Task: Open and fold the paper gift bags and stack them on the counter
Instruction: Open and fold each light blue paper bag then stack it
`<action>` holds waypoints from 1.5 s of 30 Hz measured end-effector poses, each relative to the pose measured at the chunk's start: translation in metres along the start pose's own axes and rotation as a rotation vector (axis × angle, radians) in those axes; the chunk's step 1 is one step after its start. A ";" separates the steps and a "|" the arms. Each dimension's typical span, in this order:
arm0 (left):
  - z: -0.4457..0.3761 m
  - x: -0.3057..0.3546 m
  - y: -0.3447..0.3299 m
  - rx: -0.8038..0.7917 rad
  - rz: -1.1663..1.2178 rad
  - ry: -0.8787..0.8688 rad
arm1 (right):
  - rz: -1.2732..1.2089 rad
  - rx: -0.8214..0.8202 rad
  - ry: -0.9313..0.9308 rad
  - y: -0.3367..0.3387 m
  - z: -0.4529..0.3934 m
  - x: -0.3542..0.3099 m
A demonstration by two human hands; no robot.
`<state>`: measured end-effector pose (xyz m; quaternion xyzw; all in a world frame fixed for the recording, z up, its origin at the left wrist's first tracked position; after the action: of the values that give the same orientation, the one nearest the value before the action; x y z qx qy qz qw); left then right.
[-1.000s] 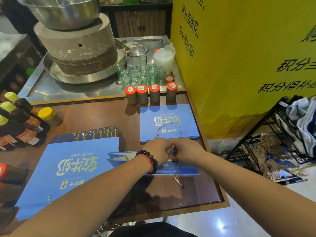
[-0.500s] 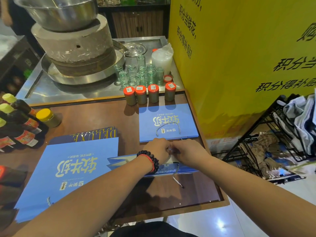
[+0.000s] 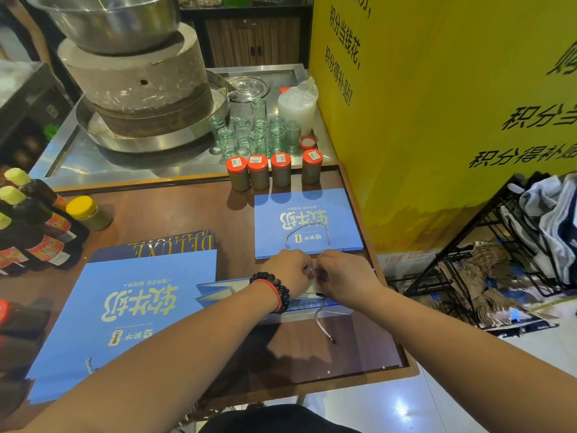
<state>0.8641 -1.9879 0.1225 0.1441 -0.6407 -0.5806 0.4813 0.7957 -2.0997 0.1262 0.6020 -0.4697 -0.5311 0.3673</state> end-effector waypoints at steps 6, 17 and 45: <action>-0.001 -0.002 -0.002 0.026 -0.035 0.002 | -0.016 0.064 0.043 0.000 -0.001 -0.001; -0.003 -0.011 0.003 0.091 -0.021 -0.076 | -0.289 0.215 -0.194 0.035 0.022 0.034; 0.072 -0.093 0.036 0.434 -0.095 -0.465 | -0.448 -0.125 -0.669 -0.057 0.060 0.005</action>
<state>0.8668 -1.8647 0.1221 0.1363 -0.8349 -0.4697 0.2525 0.7471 -2.0847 0.0612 0.4597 -0.3873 -0.7922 0.1055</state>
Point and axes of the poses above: each hand's wrist, its own z-axis away from the middle knuckle, its own y-axis out of the back of the hand, x = y × z, the point moved 4 cm from there along -z, towards the middle knuckle, and after that the axes turned 12 degrees about x, right-handed, at the moved point
